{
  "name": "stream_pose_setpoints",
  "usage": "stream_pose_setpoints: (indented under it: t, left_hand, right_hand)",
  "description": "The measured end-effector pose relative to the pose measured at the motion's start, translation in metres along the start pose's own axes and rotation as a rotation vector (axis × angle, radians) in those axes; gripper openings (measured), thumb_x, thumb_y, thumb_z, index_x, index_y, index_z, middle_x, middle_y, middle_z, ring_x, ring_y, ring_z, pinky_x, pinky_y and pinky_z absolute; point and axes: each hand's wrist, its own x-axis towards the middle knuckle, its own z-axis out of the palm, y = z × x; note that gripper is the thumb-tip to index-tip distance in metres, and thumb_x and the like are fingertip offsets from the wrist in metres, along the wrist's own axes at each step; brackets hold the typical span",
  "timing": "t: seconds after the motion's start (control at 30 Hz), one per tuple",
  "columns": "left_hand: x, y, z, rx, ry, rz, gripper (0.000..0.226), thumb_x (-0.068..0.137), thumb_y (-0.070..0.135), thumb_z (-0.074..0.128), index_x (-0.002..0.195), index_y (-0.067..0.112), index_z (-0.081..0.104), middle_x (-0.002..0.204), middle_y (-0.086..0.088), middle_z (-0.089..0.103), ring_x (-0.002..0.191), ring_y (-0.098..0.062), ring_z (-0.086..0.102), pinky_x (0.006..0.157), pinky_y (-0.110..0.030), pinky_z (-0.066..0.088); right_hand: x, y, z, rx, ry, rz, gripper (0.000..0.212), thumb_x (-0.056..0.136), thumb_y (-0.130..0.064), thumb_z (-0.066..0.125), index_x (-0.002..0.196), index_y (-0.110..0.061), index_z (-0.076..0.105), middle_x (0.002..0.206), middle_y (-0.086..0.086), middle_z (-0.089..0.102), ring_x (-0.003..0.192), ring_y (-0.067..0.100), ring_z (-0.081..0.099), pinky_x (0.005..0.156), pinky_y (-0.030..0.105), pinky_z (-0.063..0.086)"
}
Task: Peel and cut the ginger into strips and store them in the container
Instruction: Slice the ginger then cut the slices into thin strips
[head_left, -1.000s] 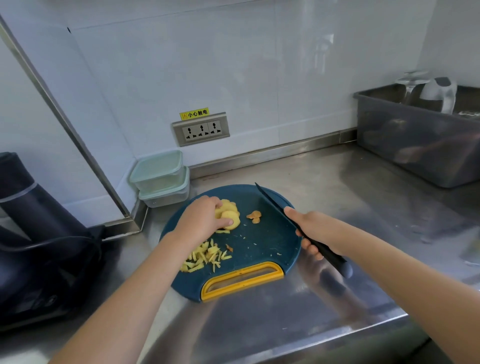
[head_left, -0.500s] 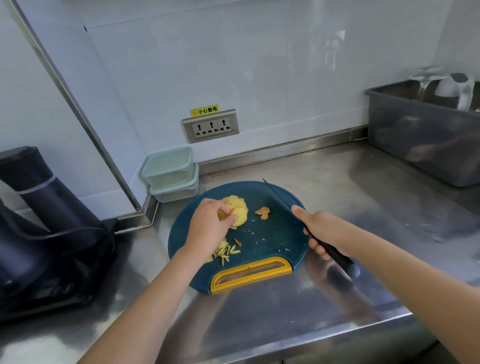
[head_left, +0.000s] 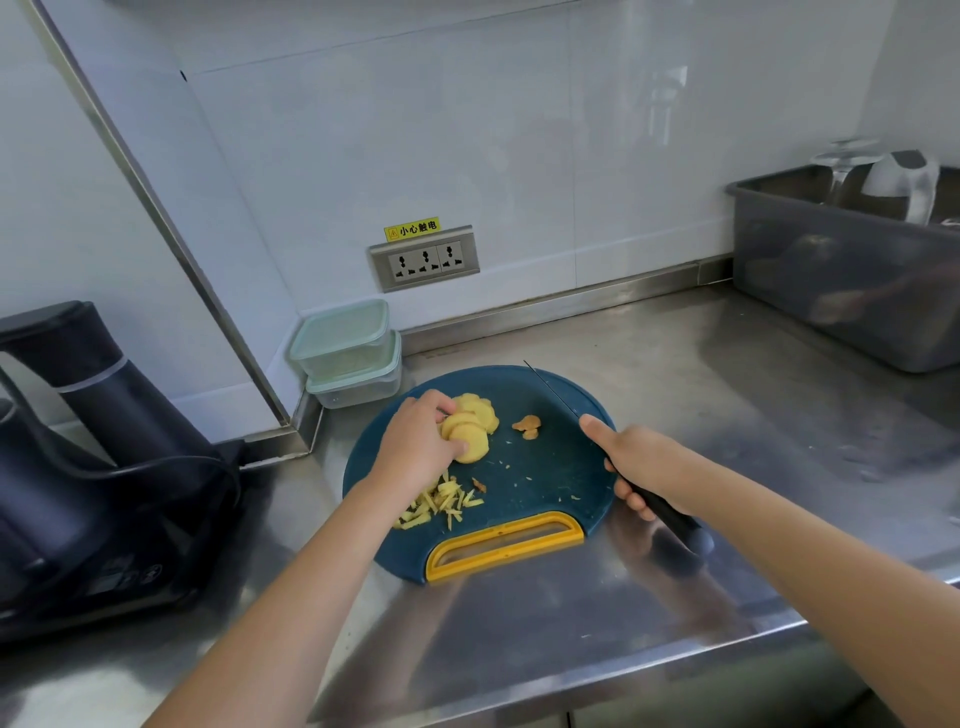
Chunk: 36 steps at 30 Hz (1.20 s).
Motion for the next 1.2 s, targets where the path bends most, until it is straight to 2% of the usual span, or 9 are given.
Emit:
stream_pose_setpoints:
  t: [0.17,0.27,0.47,0.57,0.63,0.77,0.93,1.07,1.2]
  left_hand:
    - [-0.017,0.004,0.005,0.11,0.079,0.217,0.033,0.087,0.016,0.064,0.117,0.023,0.052,0.114,0.003,0.06,0.099,-0.014,0.057,0.082,-0.028,0.047]
    - [-0.022,0.004,0.006,0.125,0.097,0.263,0.025,0.089,0.017,0.062,0.112,0.022,0.055,0.109,0.005,0.062,0.096,-0.012,0.059,0.08,-0.024,0.047]
    - [0.005,0.003,-0.036,-0.368,0.158,-0.05,0.02,0.089,0.016,0.063,0.106,0.018,0.054,0.104,0.001,0.062,0.084,-0.011,0.062,0.073,-0.02,0.048]
    - [0.021,-0.004,-0.05,-0.659,0.109,-0.182,0.022,0.094,0.011,0.056,0.114,0.009,0.049,0.102,-0.012,0.065,0.072,-0.011,0.067,0.06,-0.017,0.055]
    - [0.026,-0.01,-0.05,-0.686,0.066,-0.235,0.028,0.095,0.01,0.054,0.122,0.004,0.048,0.094,-0.012,0.065,0.069,-0.011,0.067,0.055,-0.014,0.054]
    - [0.033,-0.021,-0.042,-0.542,-0.051,-0.252,0.034,0.096,0.009,0.051,0.13,0.003,0.05,0.104,-0.015,0.062,0.072,-0.012,0.063,0.057,-0.013,0.053]
    - [0.041,-0.023,-0.031,-0.229,-0.236,-0.161,0.028,0.097,0.01,0.05,0.121,0.015,0.061,0.118,-0.01,0.06,0.081,-0.011,0.057,0.064,-0.018,0.049]
    - [0.049,-0.024,-0.031,-0.016,-0.287,-0.078,0.03,0.096,0.013,0.051,0.124,0.016,0.061,0.129,-0.006,0.057,0.11,-0.018,0.053,0.096,-0.033,0.046]
    - [0.052,-0.025,-0.035,0.058,-0.445,-0.009,0.04,0.093,0.032,0.057,0.132,0.024,0.053,0.135,0.001,0.052,0.121,-0.015,0.048,0.104,-0.032,0.036]
  right_hand:
    - [-0.001,0.0,0.0,-0.008,-0.004,0.004,0.06,0.096,-0.062,0.034,0.078,-0.007,0.047,0.046,0.004,0.043,0.036,0.016,0.037,0.037,0.02,0.035]
    - [-0.001,0.001,0.0,-0.016,-0.002,0.0,0.061,0.096,-0.063,0.033,0.078,-0.007,0.047,0.047,0.005,0.044,0.037,0.017,0.038,0.038,0.02,0.036]
    - [0.0,0.0,0.001,-0.029,0.0,0.003,0.062,0.096,-0.064,0.033,0.079,-0.006,0.048,0.049,0.006,0.044,0.038,0.017,0.039,0.039,0.022,0.037]
    - [0.0,0.001,0.001,-0.029,-0.005,0.008,0.063,0.095,-0.065,0.033,0.079,-0.006,0.048,0.049,0.006,0.044,0.038,0.017,0.039,0.039,0.022,0.037]
    - [0.0,0.002,0.001,-0.021,-0.005,0.005,0.062,0.095,-0.064,0.034,0.079,-0.006,0.048,0.048,0.005,0.044,0.037,0.017,0.038,0.039,0.022,0.037]
    - [0.001,0.002,0.002,-0.026,-0.003,0.001,0.062,0.095,-0.064,0.033,0.08,-0.006,0.048,0.048,0.005,0.044,0.037,0.017,0.039,0.038,0.022,0.037]
    - [0.003,0.004,0.003,-0.051,-0.004,-0.002,0.063,0.095,-0.065,0.032,0.079,-0.006,0.047,0.049,0.006,0.045,0.036,0.019,0.039,0.04,0.023,0.038]
    - [0.005,0.004,0.002,-0.071,-0.004,-0.022,0.065,0.095,-0.065,0.03,0.077,-0.005,0.047,0.048,0.008,0.046,0.036,0.021,0.04,0.042,0.024,0.04]
    - [0.006,0.003,0.002,-0.096,-0.006,-0.023,0.065,0.095,-0.065,0.03,0.077,-0.005,0.048,0.048,0.008,0.048,0.036,0.02,0.042,0.043,0.024,0.042]
